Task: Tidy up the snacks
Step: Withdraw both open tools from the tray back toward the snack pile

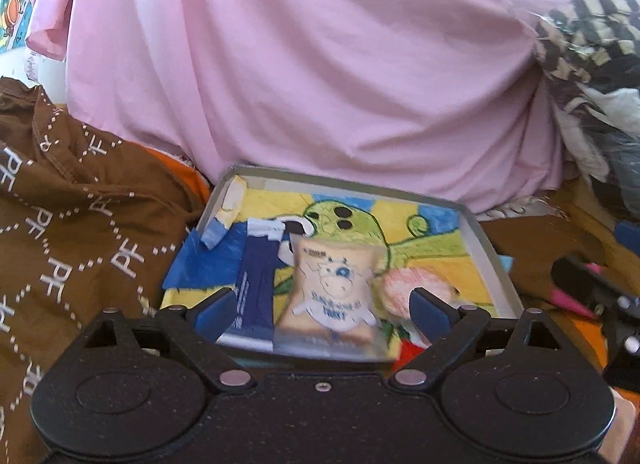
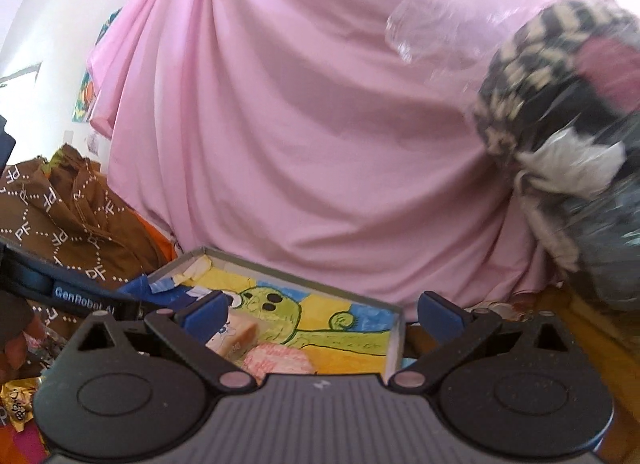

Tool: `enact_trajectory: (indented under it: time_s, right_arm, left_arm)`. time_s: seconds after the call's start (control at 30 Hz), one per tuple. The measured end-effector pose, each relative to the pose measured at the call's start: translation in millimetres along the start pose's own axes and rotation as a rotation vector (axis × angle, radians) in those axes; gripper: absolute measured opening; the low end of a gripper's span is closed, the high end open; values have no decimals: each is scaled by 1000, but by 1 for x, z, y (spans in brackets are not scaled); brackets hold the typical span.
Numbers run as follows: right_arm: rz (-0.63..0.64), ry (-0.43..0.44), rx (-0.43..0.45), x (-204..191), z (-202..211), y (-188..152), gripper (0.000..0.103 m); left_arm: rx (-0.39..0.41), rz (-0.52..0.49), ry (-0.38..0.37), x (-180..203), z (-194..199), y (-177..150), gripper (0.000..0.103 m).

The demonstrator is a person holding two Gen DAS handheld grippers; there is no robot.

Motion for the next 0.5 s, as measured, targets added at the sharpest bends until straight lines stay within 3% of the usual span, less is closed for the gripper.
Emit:
enact_trajectory:
  time_s: [0.5]
  right_arm:
    - [-107,-88,-13,29,90,-28,103]
  left_arm:
    - [-29,32,20,11,72,-50,93]
Point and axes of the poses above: each gripper's, at about its wrist camera, not at the fingertips, and z roughly against the way its jaws point, x to its right, y to its top, the point moved 6 cm from there along -z, roughly the way its jaws point, and after that the axes turned 12 degrees about -y, right-handed, at the moved point
